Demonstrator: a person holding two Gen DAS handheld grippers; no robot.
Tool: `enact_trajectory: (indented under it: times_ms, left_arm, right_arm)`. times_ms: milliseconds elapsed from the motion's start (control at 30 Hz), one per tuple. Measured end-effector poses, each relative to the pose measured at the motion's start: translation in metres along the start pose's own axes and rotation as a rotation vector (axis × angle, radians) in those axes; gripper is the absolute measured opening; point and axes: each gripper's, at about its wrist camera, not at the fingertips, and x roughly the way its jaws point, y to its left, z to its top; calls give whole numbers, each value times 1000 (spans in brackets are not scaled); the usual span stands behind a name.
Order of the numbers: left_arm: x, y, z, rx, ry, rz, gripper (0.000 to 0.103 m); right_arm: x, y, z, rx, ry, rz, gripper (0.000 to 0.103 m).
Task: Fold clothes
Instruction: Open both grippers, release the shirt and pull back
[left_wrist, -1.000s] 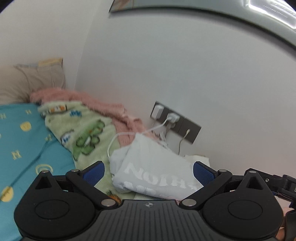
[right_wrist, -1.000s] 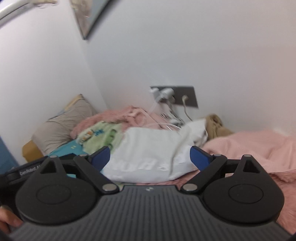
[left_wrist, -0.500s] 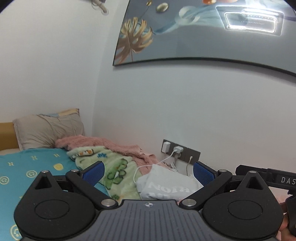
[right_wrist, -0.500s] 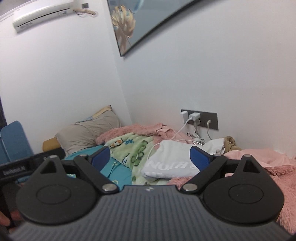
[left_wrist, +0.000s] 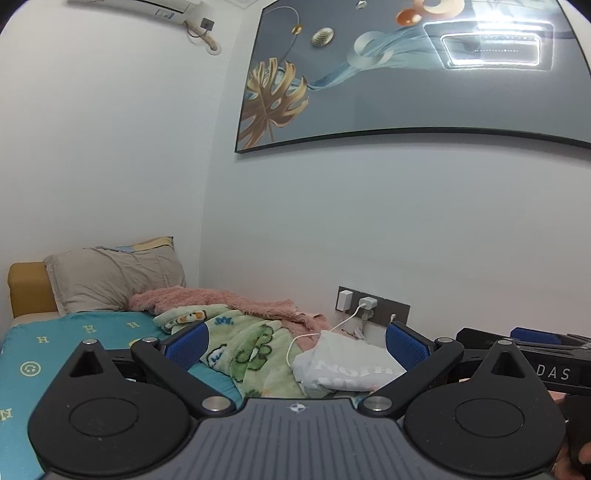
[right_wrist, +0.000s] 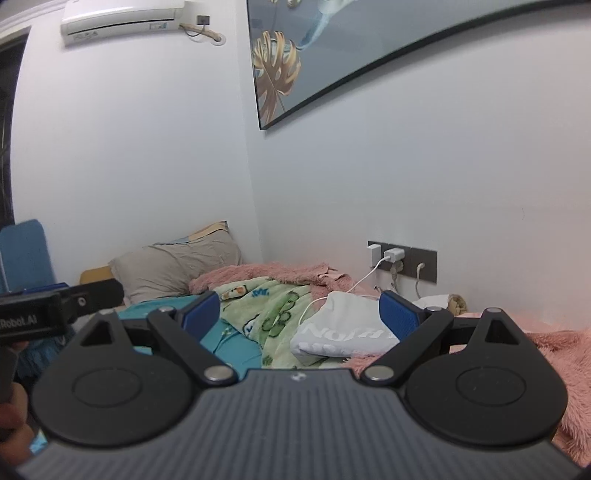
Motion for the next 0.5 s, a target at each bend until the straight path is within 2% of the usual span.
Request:
enact_trajectory:
  times_ms: [233, 500]
  left_arm:
    - [9, 9, -19, 9, 38, 35, 103]
    - [19, 14, -30, 13, 54, 25, 103]
  right_arm:
    - [11, 9, -23, -29, 25, -28, 95]
    - [19, 18, -36, -65, 28, -64, 95]
